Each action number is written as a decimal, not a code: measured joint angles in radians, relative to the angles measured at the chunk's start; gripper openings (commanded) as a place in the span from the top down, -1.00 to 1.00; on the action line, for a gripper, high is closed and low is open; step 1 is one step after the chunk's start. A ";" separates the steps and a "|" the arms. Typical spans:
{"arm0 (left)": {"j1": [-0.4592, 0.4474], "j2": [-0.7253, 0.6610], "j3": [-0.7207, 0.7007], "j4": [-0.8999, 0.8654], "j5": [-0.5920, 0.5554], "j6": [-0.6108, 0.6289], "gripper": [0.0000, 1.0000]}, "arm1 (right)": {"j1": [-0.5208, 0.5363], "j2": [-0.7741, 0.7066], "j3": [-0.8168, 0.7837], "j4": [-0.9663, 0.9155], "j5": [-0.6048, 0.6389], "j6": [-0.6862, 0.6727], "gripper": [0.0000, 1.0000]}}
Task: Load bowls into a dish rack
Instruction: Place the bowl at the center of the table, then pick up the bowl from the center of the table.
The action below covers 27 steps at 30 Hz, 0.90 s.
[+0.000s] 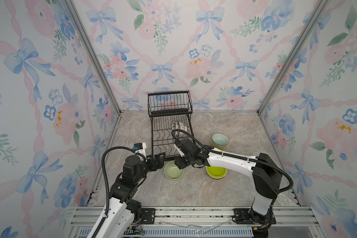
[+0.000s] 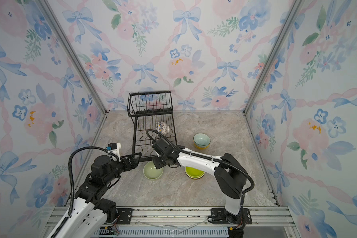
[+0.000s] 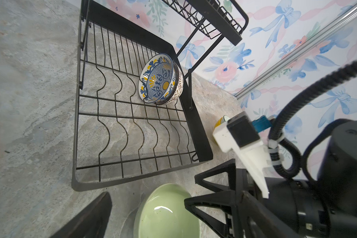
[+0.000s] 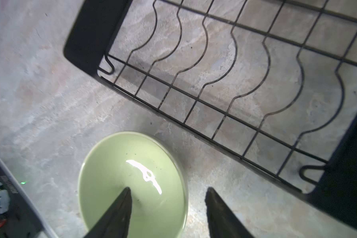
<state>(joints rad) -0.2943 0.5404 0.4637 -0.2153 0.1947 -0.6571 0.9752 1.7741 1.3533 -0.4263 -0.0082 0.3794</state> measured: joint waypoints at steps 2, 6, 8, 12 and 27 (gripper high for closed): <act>0.000 0.003 0.009 -0.001 0.011 0.003 -0.95 | -0.008 -0.055 -0.002 -0.001 0.000 -0.005 -0.68; -0.008 0.017 0.026 -0.006 0.027 0.011 -0.95 | -0.027 -0.173 -0.036 -0.002 -0.002 -0.018 -0.82; -0.019 0.030 0.034 -0.014 0.031 0.018 -0.95 | -0.038 -0.236 -0.078 -0.004 -0.003 -0.021 -0.92; -0.060 0.060 0.053 -0.034 0.025 0.027 -0.95 | -0.063 -0.360 -0.194 -0.003 -0.020 -0.024 -0.92; -0.396 0.338 0.171 -0.094 -0.143 0.060 -0.76 | -0.104 -0.646 -0.467 0.042 -0.147 0.012 -0.92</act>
<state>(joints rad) -0.6907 0.8780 0.6342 -0.3092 0.0513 -0.5968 0.8711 1.1282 0.8860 -0.3840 -0.1555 0.3916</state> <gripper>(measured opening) 0.893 0.963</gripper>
